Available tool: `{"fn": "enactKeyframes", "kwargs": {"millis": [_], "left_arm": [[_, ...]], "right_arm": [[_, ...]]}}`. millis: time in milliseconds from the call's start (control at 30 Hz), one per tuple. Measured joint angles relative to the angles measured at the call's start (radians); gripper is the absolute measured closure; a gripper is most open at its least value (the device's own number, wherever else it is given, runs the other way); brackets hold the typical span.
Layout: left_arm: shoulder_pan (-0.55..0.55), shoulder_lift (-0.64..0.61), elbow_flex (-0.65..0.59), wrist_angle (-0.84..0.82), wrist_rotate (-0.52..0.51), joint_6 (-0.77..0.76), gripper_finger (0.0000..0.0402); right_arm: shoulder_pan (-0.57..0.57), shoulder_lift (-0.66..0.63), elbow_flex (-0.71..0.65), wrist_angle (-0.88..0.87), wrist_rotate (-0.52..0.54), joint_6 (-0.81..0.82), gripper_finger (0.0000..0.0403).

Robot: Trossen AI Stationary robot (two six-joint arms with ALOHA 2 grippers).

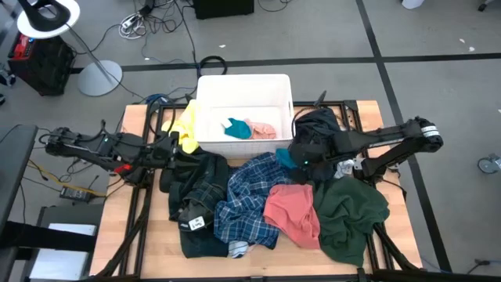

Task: Sort clothes
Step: Put the blue sock into the laundry organizer

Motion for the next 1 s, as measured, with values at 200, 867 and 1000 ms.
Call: {"fn": "enactKeyframes", "kwargs": {"millis": [200,867,1000], "left_arm": [[0.0,0.006,0.0,0.016,0.001,0.004,0.0314],[0.001,0.006,0.0,-0.082,-0.047,0.159,0.0314],[0.001,0.005,0.001,-0.098,-0.047,0.159,0.0314]], "right_arm": [[0.012,0.032,0.218,-0.074,0.047,-0.052,0.0401],[-0.258,0.414,0.866,-0.063,-0.021,-0.385,0.0403],[-0.341,0.465,0.911,-0.06,-0.074,-0.388,0.0402]]}}
